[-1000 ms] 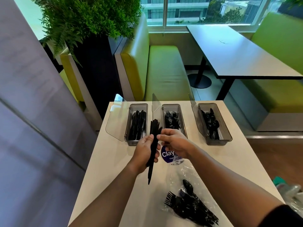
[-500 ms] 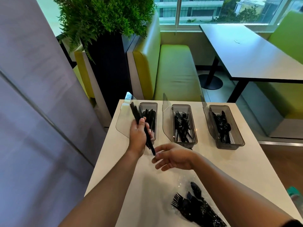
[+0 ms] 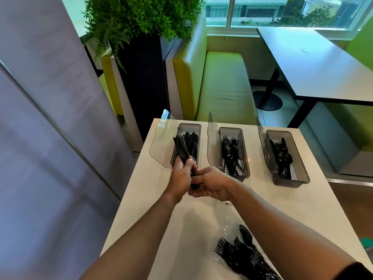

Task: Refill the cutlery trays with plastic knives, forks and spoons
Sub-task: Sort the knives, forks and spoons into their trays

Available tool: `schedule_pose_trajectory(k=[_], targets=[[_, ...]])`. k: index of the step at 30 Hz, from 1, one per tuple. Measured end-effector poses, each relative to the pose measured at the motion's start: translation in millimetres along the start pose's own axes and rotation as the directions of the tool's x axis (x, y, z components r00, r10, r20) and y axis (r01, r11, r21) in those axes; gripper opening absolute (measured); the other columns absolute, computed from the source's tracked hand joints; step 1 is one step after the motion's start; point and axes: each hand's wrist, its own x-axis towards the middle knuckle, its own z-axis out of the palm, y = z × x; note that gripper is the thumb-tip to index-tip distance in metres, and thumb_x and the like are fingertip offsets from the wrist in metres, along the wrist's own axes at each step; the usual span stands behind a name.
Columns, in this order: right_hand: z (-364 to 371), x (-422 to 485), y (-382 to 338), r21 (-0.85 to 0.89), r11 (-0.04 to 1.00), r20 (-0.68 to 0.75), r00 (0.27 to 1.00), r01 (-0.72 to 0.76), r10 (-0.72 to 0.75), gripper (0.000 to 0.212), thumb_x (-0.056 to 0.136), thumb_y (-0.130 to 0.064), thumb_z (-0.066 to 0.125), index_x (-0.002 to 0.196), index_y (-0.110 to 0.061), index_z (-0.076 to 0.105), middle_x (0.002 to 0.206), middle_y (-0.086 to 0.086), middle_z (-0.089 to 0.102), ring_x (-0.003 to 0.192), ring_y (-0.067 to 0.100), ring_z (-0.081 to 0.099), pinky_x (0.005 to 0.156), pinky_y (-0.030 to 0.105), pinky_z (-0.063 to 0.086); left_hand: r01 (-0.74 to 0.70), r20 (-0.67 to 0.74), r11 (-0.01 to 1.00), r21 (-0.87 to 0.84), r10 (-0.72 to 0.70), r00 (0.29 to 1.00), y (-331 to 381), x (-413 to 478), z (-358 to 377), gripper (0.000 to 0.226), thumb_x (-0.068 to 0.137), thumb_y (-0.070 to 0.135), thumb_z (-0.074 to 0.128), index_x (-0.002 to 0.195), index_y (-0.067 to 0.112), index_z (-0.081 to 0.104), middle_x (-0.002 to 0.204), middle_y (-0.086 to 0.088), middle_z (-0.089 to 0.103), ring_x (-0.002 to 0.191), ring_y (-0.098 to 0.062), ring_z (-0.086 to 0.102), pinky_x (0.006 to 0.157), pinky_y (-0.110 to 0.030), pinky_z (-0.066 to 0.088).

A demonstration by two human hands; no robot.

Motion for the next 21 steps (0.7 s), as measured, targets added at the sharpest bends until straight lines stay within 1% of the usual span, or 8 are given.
schedule_pose_trajectory(k=[2, 5, 8, 10, 12, 14, 17, 21], targets=[[2.8, 1.3, 1.9, -0.060, 0.998, -0.021, 1.000, -0.005, 0.004, 0.010, 0.100, -0.005, 0.057, 0.107, 0.000, 0.062, 0.076, 0.014, 0.062, 0.058, 0.018, 0.059, 0.050, 0.024, 0.050, 0.040, 0.045, 0.999, 0.027, -0.041, 0.998, 0.5, 0.9, -2.2, 0.014, 0.109, 0.023, 0.041, 0.108, 0.022, 0.055, 0.100, -0.003, 0.062, 0.085, -0.009, 0.061, 0.073, -0.024, 0.053], [9.0, 4.9, 6.2, -0.151, 0.988, -0.019, 1.000, 0.007, -0.010, 0.006, 0.105, -0.014, 0.049, 0.103, -0.015, 0.055, 0.069, 0.005, 0.054, 0.052, 0.011, 0.046, 0.043, 0.020, 0.036, 0.086, 0.123, 0.993, 0.084, -0.096, 0.988, -0.4, 4.1, -10.2, 0.022, 0.108, 0.022, 0.044, 0.117, 0.008, 0.058, 0.100, -0.005, 0.067, 0.088, -0.015, 0.064, 0.075, -0.029, 0.054], [15.7, 13.2, 8.5, -0.191, 0.981, -0.046, 0.997, 0.045, -0.055, 0.008, 0.106, -0.016, 0.042, 0.106, -0.015, 0.049, 0.067, 0.003, 0.049, 0.049, 0.009, 0.042, 0.043, 0.021, 0.031, 0.080, 0.138, 0.994, 0.074, -0.090, 0.986, -3.3, 5.6, -15.0, 0.021, 0.104, 0.022, 0.054, 0.114, 0.005, 0.061, 0.101, -0.017, 0.071, 0.087, -0.029, 0.062, 0.077, -0.047, 0.052], [20.7, 16.6, 9.1, -0.208, 0.975, -0.056, 0.994, 0.076, -0.089, 0.011, 0.106, -0.015, 0.039, 0.115, -0.014, 0.046, 0.069, 0.004, 0.049, 0.050, 0.010, 0.043, 0.044, 0.022, 0.033, 0.083, 0.110, 0.992, 0.098, -0.094, 0.989, -3.0, 8.9, -16.0, 0.021, 0.104, 0.023, 0.054, 0.114, 0.006, 0.063, 0.106, -0.022, 0.073, 0.089, -0.032, 0.064, 0.082, -0.054, 0.054], [20.5, 17.8, 8.1, -0.197, 0.973, -0.026, 0.992, 0.119, -0.127, 0.021, 0.106, -0.015, 0.043, 0.127, -0.019, 0.043, 0.074, 0.007, 0.057, 0.053, 0.012, 0.050, 0.045, 0.023, 0.039, 0.057, 0.089, 0.991, 0.123, -0.069, 0.994, 3.8, 18.1, -18.2, 0.019, 0.106, 0.021, 0.049, 0.111, 0.009, 0.063, 0.101, -0.018, 0.074, 0.091, -0.028, 0.070, 0.079, -0.049, 0.057], [13.2, 17.5, 6.5, -0.202, 0.970, -0.015, 0.990, 0.132, -0.138, 0.021, 0.105, -0.012, 0.048, 0.125, -0.018, 0.047, 0.083, 0.011, 0.064, 0.056, 0.013, 0.057, 0.048, 0.024, 0.044, 0.039, 0.043, 0.995, 0.094, -0.043, 0.998, 16.4, 35.1, -21.9, 0.015, 0.107, 0.016, 0.045, 0.105, 0.012, 0.059, 0.089, -0.007, 0.072, 0.082, -0.021, 0.071, 0.067, -0.036, 0.058], [-3.2, 11.9, 0.5, -0.185, 0.969, -0.108, 0.977, 0.163, -0.185, 0.018, 0.104, -0.007, 0.049, 0.119, -0.004, 0.058, 0.082, 0.013, 0.067, 0.053, 0.014, 0.055, 0.047, 0.024, 0.042, 0.081, 0.012, 0.993, 0.088, -0.082, 0.997, 34.6, 68.1, -32.6, 0.015, 0.109, 0.015, 0.040, 0.099, 0.014, 0.051, 0.085, -0.008, 0.061, 0.068, -0.020, 0.064, 0.058, -0.037, 0.058], [-36.2, 4.6, -8.7, -0.105, 0.956, -0.252, 0.922, 0.275, -0.293, 0.020, 0.104, -0.003, 0.045, 0.110, -0.003, 0.064, 0.072, 0.011, 0.063, 0.048, 0.011, 0.048, 0.040, 0.021, 0.037, 0.190, 0.048, 0.948, 0.256, -0.209, 0.977, 32.3, 106.8, -33.9, 0.014, 0.108, 0.017, 0.039, 0.103, 0.013, 0.051, 0.089, -0.007, 0.059, 0.071, -0.018, 0.061, 0.056, -0.033, 0.055]])
